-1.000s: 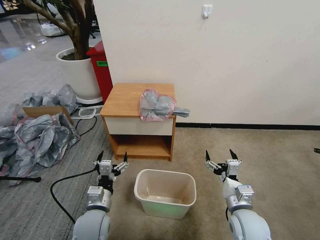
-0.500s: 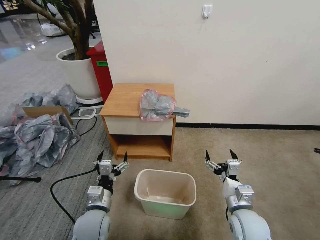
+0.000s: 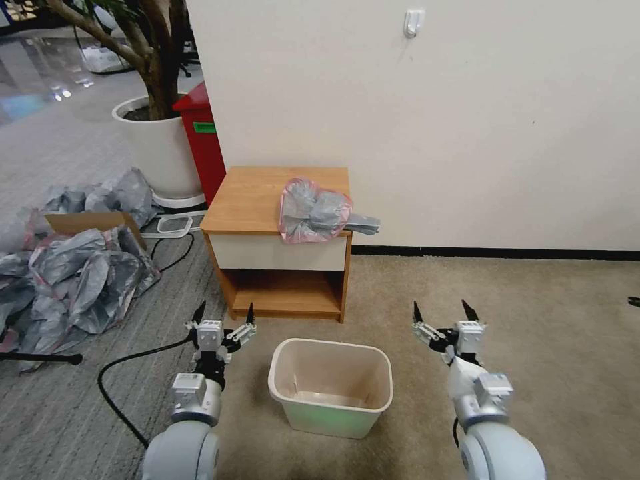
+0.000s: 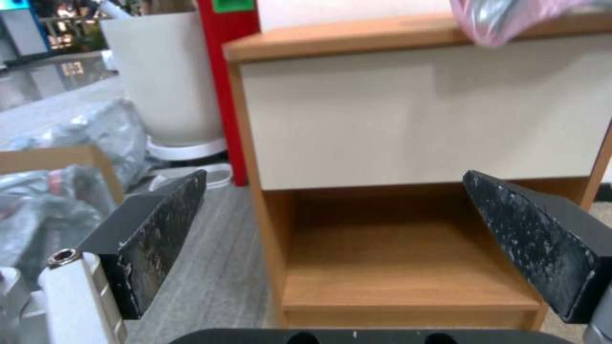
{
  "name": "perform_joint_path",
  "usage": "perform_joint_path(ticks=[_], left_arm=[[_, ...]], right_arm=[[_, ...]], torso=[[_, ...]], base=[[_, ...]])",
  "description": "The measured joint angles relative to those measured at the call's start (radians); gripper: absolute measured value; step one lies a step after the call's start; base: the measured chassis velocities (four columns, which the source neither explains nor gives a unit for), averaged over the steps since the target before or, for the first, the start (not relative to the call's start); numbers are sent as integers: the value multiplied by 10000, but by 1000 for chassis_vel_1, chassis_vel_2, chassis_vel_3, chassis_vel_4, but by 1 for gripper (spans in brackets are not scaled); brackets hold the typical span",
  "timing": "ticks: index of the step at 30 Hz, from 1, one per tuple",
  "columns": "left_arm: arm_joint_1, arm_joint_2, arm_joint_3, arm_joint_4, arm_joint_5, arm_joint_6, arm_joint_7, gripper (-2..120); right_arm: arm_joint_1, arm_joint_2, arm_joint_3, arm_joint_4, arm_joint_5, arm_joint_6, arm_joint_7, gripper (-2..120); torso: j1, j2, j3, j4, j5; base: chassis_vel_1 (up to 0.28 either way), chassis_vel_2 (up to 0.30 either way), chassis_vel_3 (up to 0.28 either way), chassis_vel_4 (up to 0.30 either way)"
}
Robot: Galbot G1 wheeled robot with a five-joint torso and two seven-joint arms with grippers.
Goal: Pick up the garbage bag from the table and place it over the trash can.
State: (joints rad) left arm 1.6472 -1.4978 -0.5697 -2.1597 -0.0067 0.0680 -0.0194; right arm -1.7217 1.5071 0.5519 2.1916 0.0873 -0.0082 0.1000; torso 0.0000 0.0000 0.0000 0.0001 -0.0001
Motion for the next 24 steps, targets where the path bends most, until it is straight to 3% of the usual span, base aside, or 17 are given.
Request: perform_joint_path(ticks=[6, 10, 13, 17, 22, 24], left_arm=[[801, 35, -162, -1305, -75, 583, -173, 100], [944, 40, -194, -1537, -87, 687, -205, 100], [1599, 57, -326, -2598, -145, 1164, -343, 100], [1979, 73, -409, -3235, -175, 1435, -423, 100], [2082, 90, -436, -3389, -163, 1557, -443, 100], [2231, 463, -580, -3464, 65, 1984, -326, 100]], right_arm=[[-691, 97, -171, 647, 225, -91, 219, 100], [-697, 103, -192, 646, 210, -101, 203, 100], [-674, 103, -275, 508, 147, -111, 133, 100], [-562, 68, -273, 354, 151, -90, 115, 100], [77, -116, -214, 126, 596, -119, 75, 100], [732, -179, -219, -83, 1379, -353, 23, 100]], torso=[[1, 0, -1, -2, 6], [0, 1, -1, -1, 5], [0, 0, -1, 0, 2], [0, 0, 0, 0, 6], [0, 0, 0, -1, -2], [0, 0, 0, -1, 2]], base=[[0, 0, 0, 0], [0, 0, 0, 0], [0, 0, 0, 0], [0, 0, 0, 0], [0, 0, 0, 0], [0, 0, 0, 0]])
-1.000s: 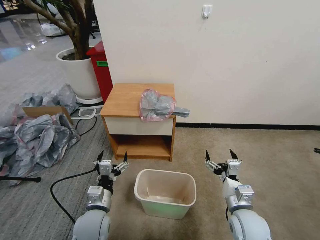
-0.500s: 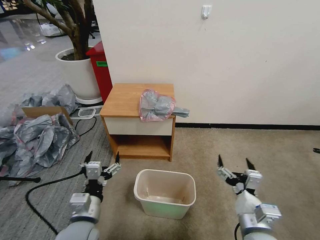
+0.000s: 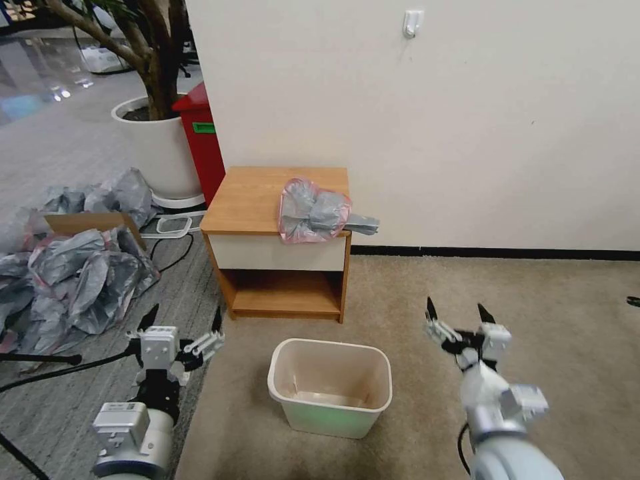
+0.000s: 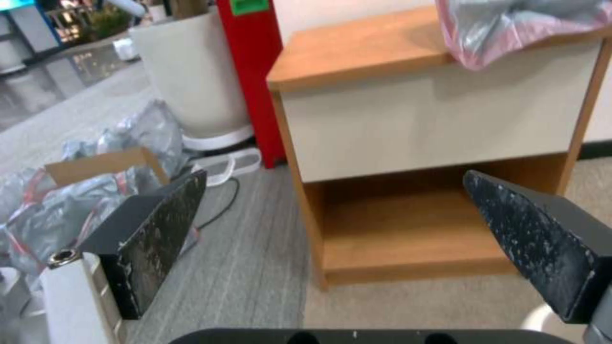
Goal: Pick up the garbage bag from the table and place it over the trash can.
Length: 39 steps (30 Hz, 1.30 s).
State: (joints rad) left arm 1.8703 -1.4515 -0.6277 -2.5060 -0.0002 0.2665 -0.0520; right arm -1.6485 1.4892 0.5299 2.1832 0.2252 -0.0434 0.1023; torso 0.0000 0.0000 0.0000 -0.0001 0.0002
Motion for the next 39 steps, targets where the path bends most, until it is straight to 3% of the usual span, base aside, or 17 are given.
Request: perform_joint_path(ticks=[3, 4, 5, 10, 14, 19, 29, 39], left_arm=[[149, 249, -75, -17, -62, 288, 59, 100], [230, 309, -79, -17, -90, 333, 67, 100], [230, 309, -79, -17, -90, 333, 67, 100], [461, 298, -172, 16, -394, 558, -119, 100], [360, 219, -107, 25, -405, 685, -257, 100], [313, 186, -73, 36, -407, 756, -296, 100], [292, 134, -55, 49, -378, 758, -302, 100], [231, 93, -28, 55, -341, 743, -299, 100]], right_arm=[[1124, 55, -88, -397, 1843, -612, -217, 100], [1827, 111, -168, -580, 3342, -1180, -239, 100], [1827, 111, -168, -580, 3342, -1180, -239, 100], [4427, 340, -619, -2025, 8365, -2406, 746, 100], [5030, 608, -755, -2560, 9887, -2476, 1481, 100], [5618, 996, -859, -3062, 11113, -2453, 2120, 100], [6823, 1185, -875, -4254, 11250, -2105, 2254, 99], [7375, 1188, -883, -4902, 11367, -1737, 2562, 64]], torso=[[0, 0, 1, 0, -3], [0, 0, 1, 1, -1], [0, 0, 1, 1, -1], [0, -1, 1, 3, -3], [0, 0, 2, 0, -3], [0, -1, 1, 1, -2], [0, 0, 1, 1, -2], [0, -1, 1, 0, -2]], base=[[0, 0, 0, 0], [0, 0, 0, 0], [0, 0, 0, 0], [0, 0, 0, 0], [0, 0, 0, 0], [0, 0, 0, 0], [0, 0, 0, 0], [0, 0, 0, 0]])
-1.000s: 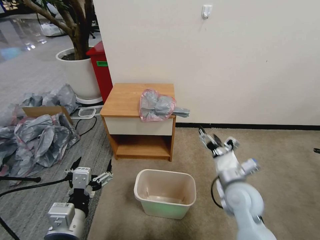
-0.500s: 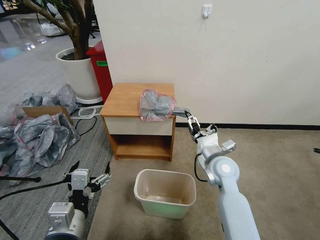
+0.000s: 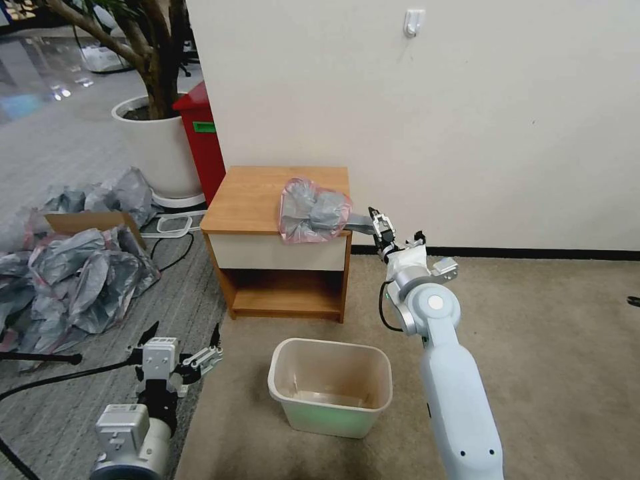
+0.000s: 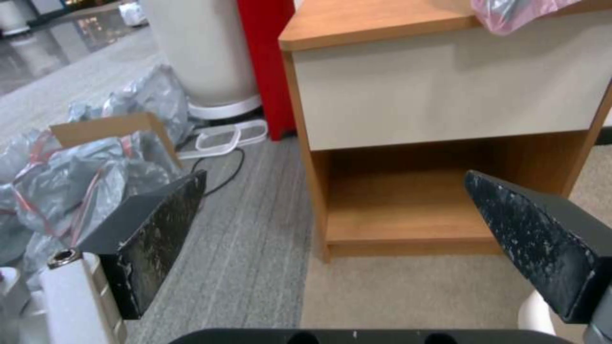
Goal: Pick up the garbage bag from the table and place it over the trash can.
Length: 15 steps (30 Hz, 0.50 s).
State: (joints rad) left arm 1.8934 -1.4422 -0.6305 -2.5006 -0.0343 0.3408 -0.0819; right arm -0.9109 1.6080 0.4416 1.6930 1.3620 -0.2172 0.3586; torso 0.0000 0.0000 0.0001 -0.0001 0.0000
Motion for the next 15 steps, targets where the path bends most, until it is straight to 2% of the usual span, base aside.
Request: perform_joint_path(ticks=[2, 4, 7, 8, 15], left_arm=[[-1, -14, 8, 2, 8, -8, 2, 100], [-1, -16, 5, 2, 9, -12, 2, 100], [-23, -16, -19, 4, 12, -34, 2, 100], [-23, -16, -19, 4, 12, -34, 2, 100], [-61, -48, 9, 5, 174, -80, 3, 100]], right_arm=[[-44, 27, -37, 23, 26, 4, 32, 54], [-74, 27, -66, 57, 49, 5, 52, 51], [-159, 24, -143, 184, 123, 5, 87, 36], [-159, 24, -143, 184, 123, 5, 87, 36], [-191, 14, -148, 362, 262, 75, 174, 10]], torso=[[0, 0, 0, 0, 0], [0, 0, 0, 1, 1], [0, 0, 0, 0, 1], [0, 0, 0, 0, 1], [0, 0, -1, 1, 0]], base=[[0, 0, 0, 0], [0, 0, 0, 0], [0, 0, 0, 0], [0, 0, 0, 0], [0, 0, 0, 0]])
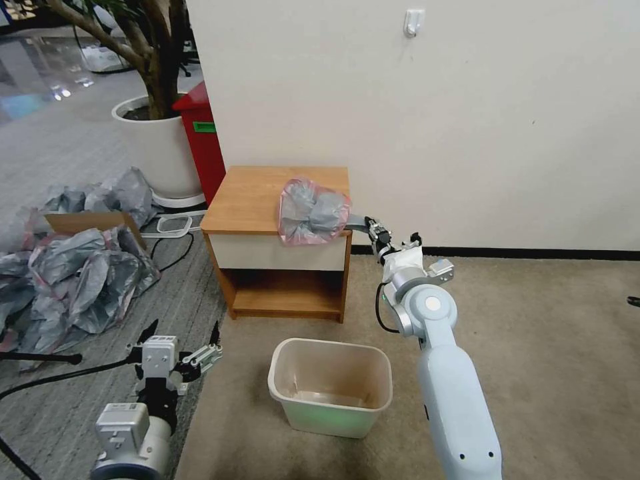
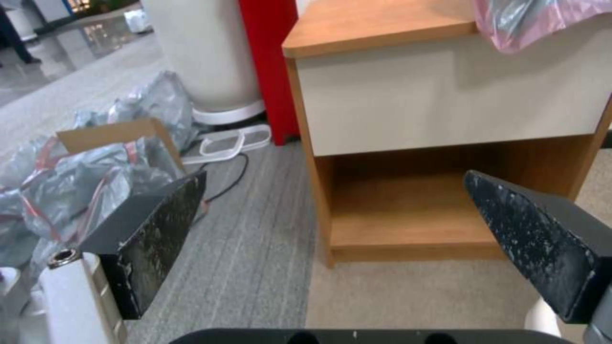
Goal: Pick up the garbage bag from the table and place it over the trash can.
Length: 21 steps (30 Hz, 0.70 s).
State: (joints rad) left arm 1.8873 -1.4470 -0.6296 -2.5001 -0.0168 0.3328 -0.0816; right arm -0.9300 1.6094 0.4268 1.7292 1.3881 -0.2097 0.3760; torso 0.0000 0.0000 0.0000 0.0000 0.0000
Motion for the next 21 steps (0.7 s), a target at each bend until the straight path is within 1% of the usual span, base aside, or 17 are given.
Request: perform_joint_path(ticks=[2, 4, 5, 7, 8, 11, 12, 15, 16, 19, 21], left_arm=[[-52, 0, 8, 0, 33, -8, 0, 100], [-91, 3, 13, 0, 46, -10, 5, 100], [-137, 5, 26, 0, 59, -12, 7, 100], [-157, 6, 36, 0, 64, -13, 10, 100], [-215, 6, 74, 0, 77, -16, 13, 100], [-272, 22, 127, 0, 92, -17, 32, 100], [-272, 22, 127, 0, 92, -17, 32, 100], [-302, 87, 98, 1, 92, -17, 40, 100], [-302, 87, 98, 1, 92, -17, 40, 100], [-342, 154, 42, 1, 84, -14, 42, 100], [-351, 167, 38, 1, 81, -10, 42, 100]], right_arm=[[-187, -3, -124, 395, 205, 86, 191, 1], [-313, -4, -229, 615, 262, 131, 287, 0], [-506, -6, -374, 946, 300, 189, 389, 0], [-593, -16, -436, 1088, 313, 205, 454, 0], [-944, -99, -643, 1608, 371, 258, 699, 0], [-1529, -235, -1066, 2552, 471, 393, 1244, 0], [-1529, -235, -1066, 2552, 471, 393, 1244, 0], [-2090, -529, -1679, 3647, 640, 670, 2117, 0], [-2090, -529, -1679, 3647, 640, 670, 2117, 0], [-2730, -793, -2201, 4499, 645, 787, 2990, 0], [-2882, -833, -2305, 4653, 623, 800, 3184, 0]], torso=[[1, 0, 0, 0, 0], [0, 0, 0, -1, 0], [0, 0, 0, 0, 0], [0, 0, -1, 1, 0], [0, 0, -1, -1, -1], [0, 1, -1, -1, 0], [0, 1, -1, -1, 0], [0, 0, -1, 1, -1], [0, 0, -1, 1, -1], [0, 1, -1, 0, -1], [0, 0, -1, 0, -1]], base=[[0, 0, 0, 0], [0, 0, 0, 0], [0, 0, 0, 0], [0, 0, 0, 0], [0, 0, 0, 0], [0, 0, 0, 0], [0, 0, 0, 0], [0, 0, 0, 0], [0, 0, 0, 0], [0, 0, 0, 0], [0, 0, 0, 0]])
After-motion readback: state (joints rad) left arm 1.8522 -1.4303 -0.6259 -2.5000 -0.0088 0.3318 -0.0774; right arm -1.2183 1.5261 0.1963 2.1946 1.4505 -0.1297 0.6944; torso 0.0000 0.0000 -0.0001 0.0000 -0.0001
